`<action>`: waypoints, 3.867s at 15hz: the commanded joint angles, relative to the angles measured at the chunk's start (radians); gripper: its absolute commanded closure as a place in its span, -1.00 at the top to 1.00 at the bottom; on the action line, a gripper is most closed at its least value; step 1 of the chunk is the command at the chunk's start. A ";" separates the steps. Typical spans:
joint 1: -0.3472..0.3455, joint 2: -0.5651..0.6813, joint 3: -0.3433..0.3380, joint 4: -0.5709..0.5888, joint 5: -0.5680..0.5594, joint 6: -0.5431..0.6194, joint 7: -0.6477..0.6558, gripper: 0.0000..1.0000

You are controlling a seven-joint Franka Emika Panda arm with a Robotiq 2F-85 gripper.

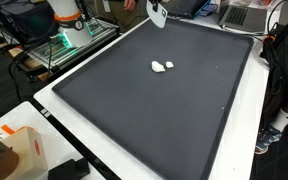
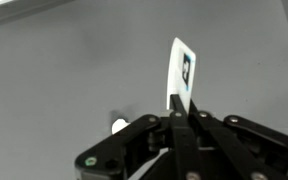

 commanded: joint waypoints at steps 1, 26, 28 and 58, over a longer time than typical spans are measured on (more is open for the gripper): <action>-0.004 -0.001 0.003 0.002 0.000 -0.002 0.001 -0.92; -0.055 -0.122 0.027 -0.261 -0.148 0.359 0.832 -0.92; -0.065 -0.126 0.016 -0.265 -0.146 0.359 0.830 -0.92; 0.033 0.228 -0.057 -0.173 -0.489 0.555 1.316 -0.98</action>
